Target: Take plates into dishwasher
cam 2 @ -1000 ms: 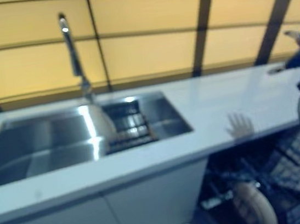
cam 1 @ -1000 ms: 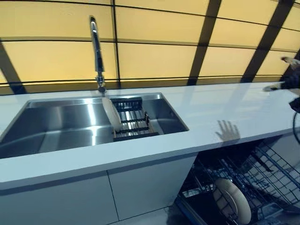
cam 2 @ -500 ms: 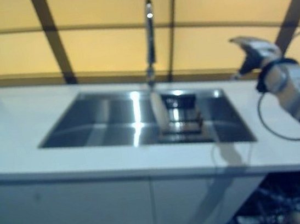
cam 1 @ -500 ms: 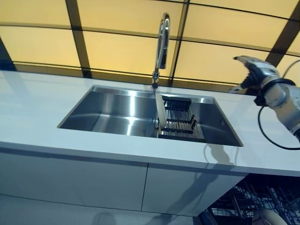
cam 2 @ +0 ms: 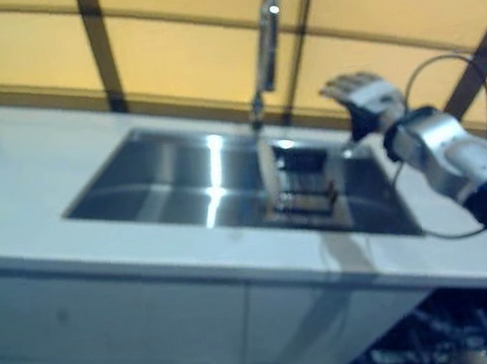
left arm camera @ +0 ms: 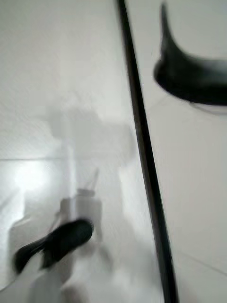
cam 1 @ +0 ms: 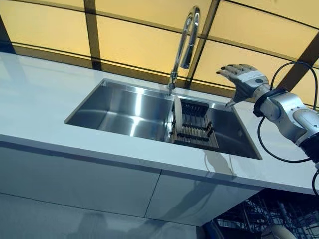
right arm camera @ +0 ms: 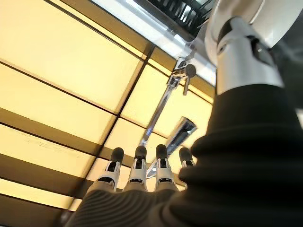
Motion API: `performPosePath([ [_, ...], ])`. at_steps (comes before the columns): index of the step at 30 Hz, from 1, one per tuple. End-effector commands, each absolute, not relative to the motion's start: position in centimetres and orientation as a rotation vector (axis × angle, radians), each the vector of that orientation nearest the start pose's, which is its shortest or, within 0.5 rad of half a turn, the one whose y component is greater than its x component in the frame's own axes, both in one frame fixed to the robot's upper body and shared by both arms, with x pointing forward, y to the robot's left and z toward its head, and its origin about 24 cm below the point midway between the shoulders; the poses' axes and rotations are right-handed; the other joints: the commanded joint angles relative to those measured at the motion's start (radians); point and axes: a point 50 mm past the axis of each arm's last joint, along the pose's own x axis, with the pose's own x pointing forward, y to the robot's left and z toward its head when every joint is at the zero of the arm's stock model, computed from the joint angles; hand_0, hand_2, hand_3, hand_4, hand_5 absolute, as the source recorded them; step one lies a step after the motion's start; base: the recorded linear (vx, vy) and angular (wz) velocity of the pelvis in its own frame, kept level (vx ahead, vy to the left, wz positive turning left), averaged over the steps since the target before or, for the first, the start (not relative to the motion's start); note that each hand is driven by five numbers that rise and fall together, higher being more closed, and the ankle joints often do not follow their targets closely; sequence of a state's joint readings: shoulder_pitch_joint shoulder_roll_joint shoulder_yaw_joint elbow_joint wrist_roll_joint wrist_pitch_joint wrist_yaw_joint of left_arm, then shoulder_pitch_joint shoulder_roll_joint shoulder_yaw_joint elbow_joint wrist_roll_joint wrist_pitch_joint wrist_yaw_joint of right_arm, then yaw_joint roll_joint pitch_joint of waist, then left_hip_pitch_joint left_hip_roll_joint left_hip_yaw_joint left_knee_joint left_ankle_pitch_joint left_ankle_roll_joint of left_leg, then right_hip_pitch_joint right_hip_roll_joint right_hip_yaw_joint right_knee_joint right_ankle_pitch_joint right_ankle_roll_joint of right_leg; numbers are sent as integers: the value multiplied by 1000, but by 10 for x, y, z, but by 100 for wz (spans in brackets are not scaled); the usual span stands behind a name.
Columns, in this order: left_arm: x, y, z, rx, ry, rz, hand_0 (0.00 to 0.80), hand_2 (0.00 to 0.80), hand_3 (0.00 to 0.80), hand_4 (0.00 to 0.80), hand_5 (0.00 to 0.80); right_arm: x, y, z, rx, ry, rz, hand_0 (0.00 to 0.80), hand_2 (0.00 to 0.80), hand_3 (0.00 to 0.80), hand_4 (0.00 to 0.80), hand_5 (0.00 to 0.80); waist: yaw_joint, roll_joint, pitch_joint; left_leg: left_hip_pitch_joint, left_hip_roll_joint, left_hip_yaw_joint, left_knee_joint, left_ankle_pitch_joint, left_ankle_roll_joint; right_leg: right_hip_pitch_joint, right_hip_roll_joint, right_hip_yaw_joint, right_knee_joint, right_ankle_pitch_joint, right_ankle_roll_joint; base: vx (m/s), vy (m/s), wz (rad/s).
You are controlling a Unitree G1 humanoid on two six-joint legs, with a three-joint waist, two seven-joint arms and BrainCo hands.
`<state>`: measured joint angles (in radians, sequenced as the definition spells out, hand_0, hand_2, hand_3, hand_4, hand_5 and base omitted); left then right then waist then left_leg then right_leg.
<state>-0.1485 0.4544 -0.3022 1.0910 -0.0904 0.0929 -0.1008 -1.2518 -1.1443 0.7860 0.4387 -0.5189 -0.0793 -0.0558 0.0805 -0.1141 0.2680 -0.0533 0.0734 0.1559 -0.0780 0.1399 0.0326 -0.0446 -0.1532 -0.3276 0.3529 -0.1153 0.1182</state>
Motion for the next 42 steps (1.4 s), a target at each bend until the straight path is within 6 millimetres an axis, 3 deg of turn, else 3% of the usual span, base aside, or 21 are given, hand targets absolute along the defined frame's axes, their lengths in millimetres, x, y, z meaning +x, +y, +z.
performPosePath([
  [1,172,282,-115,500,1058,-124,0,0,0,0,0,332,-252,382,-2022,-620,-346,0,0,0,0,0,-11,2,-2,38,-64,-67,47,-163,11,-57,6,112,-226,156,20,0,-241,128],
  [3,175,279,-115,459,1043,-109,0,0,0,0,0,331,-251,383,-2051,-643,-357,0,0,0,0,0,-9,-9,10,14,-65,-73,55,-156,-6,-54,9,118,-295,190,40,-21,-198,100],
  [8,173,276,-116,426,1025,-115,0,0,0,0,0,333,-250,375,-2082,-633,-318,0,0,0,0,0,-5,-12,9,29,-59,-84,40,-153,-11,-27,22,117,-332,193,38,64,-77,57],
  [18,166,275,-119,452,1036,-155,0,0,0,0,0,337,-243,349,-2052,-640,-204,0,0,0,0,0,1,-23,7,50,-53,-77,30,-161,-12,-6,14,104,-340,192,48,73,-20,-4],
  [34,168,281,-115,457,1028,-154,0,0,0,0,0,342,-239,335,-2107,-627,-147,0,0,0,0,0,13,-33,37,37,-44,-76,21,-152,-16,-22,12,92,-343,202,56,3,-8,1],
  [42,168,278,-116,463,1020,-162,0,0,0,0,0,343,-235,338,-2070,-636,-149,0,0,0,0,0,20,-33,50,31,-44,-83,13,-146,-20,-21,18,88,-355,201,49,3,-3,1],
])
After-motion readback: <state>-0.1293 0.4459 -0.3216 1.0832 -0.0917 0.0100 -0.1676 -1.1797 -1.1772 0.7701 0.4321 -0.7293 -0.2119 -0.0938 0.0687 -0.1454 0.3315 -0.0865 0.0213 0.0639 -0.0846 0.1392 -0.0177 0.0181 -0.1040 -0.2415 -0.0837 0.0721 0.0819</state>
